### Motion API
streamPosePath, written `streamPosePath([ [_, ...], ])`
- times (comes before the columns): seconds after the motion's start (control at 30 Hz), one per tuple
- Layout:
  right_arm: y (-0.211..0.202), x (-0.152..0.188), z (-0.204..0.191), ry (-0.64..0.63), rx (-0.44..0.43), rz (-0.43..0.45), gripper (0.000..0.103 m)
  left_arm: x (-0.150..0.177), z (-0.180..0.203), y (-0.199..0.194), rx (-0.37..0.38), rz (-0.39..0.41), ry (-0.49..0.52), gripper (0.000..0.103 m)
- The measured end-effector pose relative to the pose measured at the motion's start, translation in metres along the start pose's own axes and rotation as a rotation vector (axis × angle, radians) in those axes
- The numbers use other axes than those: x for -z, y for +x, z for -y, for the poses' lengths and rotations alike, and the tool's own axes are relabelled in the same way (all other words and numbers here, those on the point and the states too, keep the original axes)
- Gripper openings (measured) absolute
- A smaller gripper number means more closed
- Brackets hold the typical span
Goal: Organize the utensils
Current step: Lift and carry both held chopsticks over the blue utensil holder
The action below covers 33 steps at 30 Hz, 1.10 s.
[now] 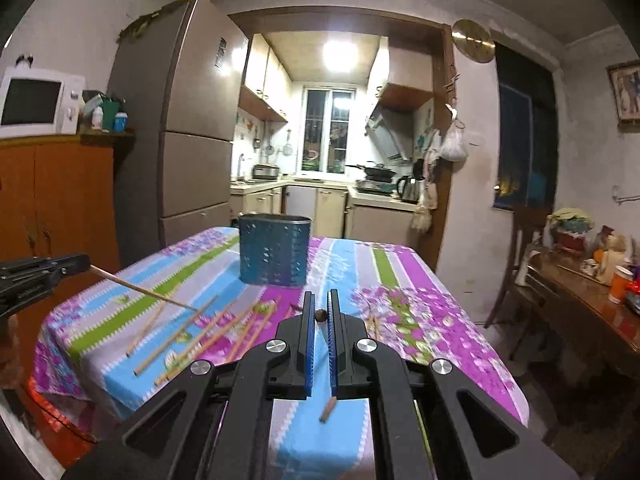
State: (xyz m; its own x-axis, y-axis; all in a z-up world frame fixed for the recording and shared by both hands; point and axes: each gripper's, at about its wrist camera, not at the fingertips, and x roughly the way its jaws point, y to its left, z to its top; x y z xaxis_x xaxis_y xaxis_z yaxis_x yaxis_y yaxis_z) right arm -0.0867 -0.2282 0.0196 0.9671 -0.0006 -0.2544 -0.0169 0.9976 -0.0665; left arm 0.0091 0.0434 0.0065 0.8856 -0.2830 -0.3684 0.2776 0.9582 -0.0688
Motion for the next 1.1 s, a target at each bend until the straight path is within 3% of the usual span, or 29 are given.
streamPosePath([
  [0.37,0.054,-0.069,0.025,-0.001,-0.097,-0.072,0.007,-0.062,-0.013,0.035,0.011,-0.074,-0.028,0.005],
  [0.63,0.078,-0.114,0.037,0.039,-0.158,-0.097,0.007,-0.108,-0.005,0.039,0.014,-0.025,0.001,0.005],
  [0.9,0.114,-0.138,0.049,0.091,-0.223,-0.192,0.007,-0.126,0.007,0.049,0.046,-0.011,0.029,0.005],
  [1.1,0.142,-0.176,0.048,0.117,-0.243,-0.201,0.007,-0.177,0.009,0.076,0.077,0.035,0.034,0.005],
])
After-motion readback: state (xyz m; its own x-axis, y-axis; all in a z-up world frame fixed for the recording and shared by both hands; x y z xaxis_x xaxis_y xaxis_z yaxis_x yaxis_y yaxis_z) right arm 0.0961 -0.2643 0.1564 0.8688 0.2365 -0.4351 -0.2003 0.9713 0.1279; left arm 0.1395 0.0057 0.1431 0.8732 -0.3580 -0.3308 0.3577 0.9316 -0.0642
